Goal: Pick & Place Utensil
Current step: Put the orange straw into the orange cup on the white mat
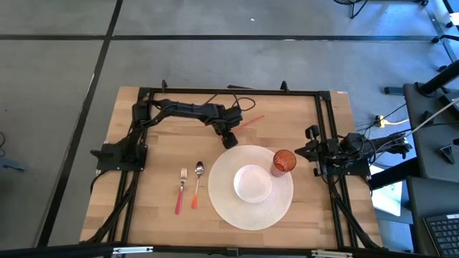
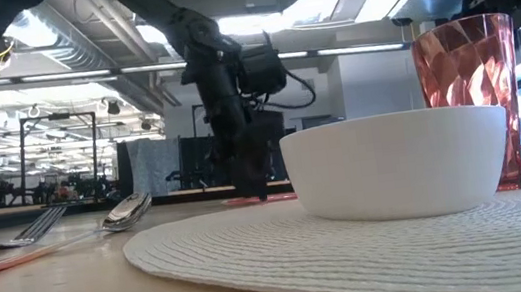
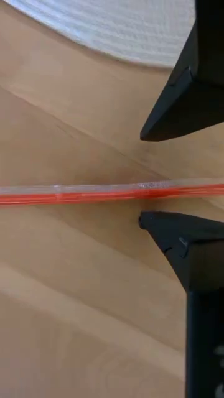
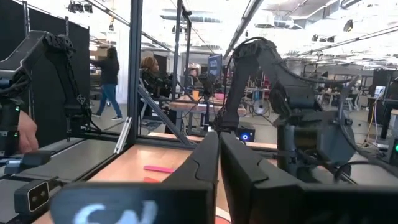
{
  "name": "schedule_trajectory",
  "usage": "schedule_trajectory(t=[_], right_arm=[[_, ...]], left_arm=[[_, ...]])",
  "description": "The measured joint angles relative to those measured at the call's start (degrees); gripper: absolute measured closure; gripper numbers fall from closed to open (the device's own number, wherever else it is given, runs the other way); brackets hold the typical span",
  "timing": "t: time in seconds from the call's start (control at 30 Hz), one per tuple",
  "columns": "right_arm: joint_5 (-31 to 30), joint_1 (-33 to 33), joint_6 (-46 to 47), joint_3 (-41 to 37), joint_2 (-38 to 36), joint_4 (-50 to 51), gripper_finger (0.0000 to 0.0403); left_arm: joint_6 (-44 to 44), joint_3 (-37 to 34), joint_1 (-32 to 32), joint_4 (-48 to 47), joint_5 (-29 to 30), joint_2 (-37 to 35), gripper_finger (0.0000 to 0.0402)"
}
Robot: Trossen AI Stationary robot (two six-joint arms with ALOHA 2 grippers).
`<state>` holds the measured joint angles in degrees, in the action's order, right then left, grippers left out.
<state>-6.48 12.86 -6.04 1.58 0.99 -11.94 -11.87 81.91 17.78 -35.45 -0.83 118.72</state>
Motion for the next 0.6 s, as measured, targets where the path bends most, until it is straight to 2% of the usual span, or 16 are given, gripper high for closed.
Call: schedule_trajectory(t=[0.27, 0.37, 0.5, 0.6], right_arm=[[0.0, 0.0, -0.1, 0.0, 0.0, 0.3, 0.0398], [0.0, 0.0, -0.2, 0.0, 0.0, 0.2, 0.0391], [0.0, 0.0, -0.2, 0.0, 0.0, 0.2, 0.0378], [0.0, 0.0, -0.2, 0.0, 0.0, 0.2, 0.0374]], left_arm=[[1.6, 0.3, -1.1, -1.5, 3.0, 2.6, 0.0250], [2.8, 0.3, -1.0, -1.6, 2.4, 2.7, 0.0293], [3.8, 0.3, -1.1, -1.6, 2.4, 2.6, 0.0379], [4.7, 0.3, -1.2, -1.7, 3.3, 2.6, 0.0396]])
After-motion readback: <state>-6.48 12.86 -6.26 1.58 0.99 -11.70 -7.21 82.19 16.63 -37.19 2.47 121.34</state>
